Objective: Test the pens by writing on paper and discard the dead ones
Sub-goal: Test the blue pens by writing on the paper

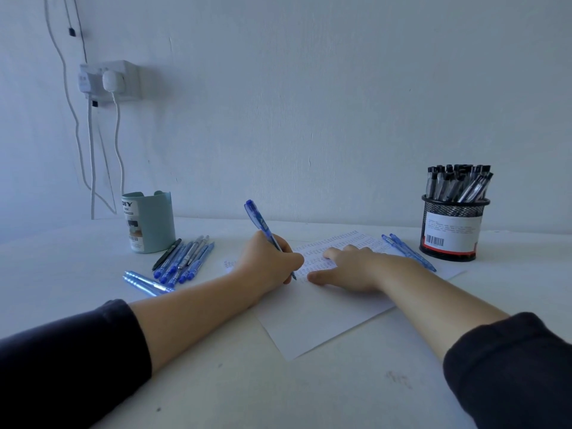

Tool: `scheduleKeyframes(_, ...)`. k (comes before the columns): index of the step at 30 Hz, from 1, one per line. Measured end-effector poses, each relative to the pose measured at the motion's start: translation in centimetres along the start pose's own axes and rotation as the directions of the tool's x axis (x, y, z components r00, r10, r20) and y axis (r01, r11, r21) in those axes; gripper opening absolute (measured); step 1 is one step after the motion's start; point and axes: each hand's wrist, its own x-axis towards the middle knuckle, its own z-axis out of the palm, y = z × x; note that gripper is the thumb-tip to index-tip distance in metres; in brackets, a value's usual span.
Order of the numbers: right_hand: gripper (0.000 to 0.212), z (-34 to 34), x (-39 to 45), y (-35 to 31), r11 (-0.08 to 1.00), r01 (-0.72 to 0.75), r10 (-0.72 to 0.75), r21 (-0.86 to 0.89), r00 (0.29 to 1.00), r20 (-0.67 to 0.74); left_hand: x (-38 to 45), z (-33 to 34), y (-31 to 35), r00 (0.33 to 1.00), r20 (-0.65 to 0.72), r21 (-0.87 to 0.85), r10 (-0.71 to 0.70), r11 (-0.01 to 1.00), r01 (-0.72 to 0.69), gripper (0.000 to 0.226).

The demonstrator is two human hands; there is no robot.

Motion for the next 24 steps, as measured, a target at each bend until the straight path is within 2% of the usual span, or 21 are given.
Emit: scheduleKeyframes(24, 0.084, 0.00, 0.04, 0.03, 1.000, 0.000, 0.000, -0.003, 1.000, 0.002, -0.15, 0.13, 0.09, 1.000, -0.012, 0.035, 0.013, 0.999, -0.012, 0.018)
